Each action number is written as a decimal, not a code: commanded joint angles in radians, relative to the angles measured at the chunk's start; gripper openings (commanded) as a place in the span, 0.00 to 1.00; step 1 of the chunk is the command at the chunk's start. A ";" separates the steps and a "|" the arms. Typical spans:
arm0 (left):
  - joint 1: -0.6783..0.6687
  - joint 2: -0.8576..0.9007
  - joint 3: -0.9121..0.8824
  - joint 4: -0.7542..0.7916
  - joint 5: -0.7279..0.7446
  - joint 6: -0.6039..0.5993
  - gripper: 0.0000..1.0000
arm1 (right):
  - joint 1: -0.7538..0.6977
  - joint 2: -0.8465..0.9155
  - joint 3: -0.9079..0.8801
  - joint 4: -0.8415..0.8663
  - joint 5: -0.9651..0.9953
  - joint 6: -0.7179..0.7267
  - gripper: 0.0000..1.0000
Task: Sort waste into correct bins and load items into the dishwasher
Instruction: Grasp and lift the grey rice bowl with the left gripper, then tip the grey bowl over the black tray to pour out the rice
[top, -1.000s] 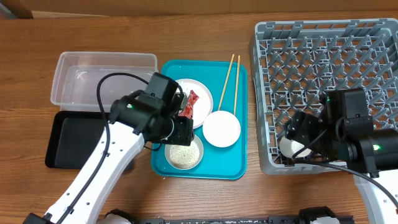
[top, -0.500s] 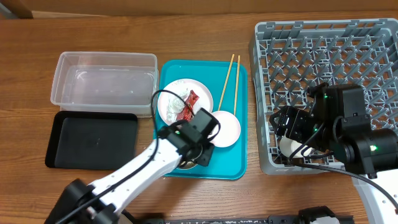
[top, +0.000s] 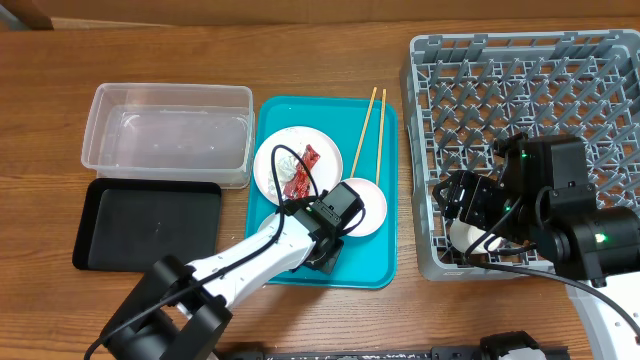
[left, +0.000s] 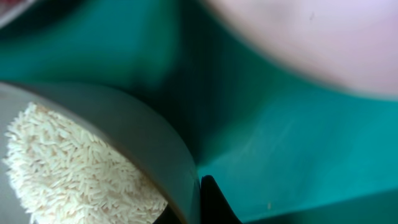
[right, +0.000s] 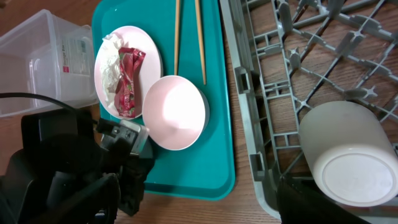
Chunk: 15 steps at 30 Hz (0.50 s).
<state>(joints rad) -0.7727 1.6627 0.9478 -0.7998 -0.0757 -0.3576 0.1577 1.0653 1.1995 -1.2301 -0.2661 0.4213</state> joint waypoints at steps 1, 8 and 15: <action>0.002 -0.078 0.063 -0.056 0.014 -0.037 0.04 | 0.004 -0.003 0.013 0.005 -0.009 -0.007 0.82; 0.090 -0.301 0.118 -0.183 0.031 -0.092 0.04 | 0.004 -0.003 0.013 0.005 -0.009 -0.006 0.82; 0.513 -0.442 0.118 -0.281 0.351 0.039 0.04 | 0.004 -0.003 0.013 0.002 -0.009 -0.006 0.82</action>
<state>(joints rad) -0.4160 1.2484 1.0519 -1.0702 0.0696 -0.4049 0.1577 1.0653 1.1995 -1.2312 -0.2661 0.4210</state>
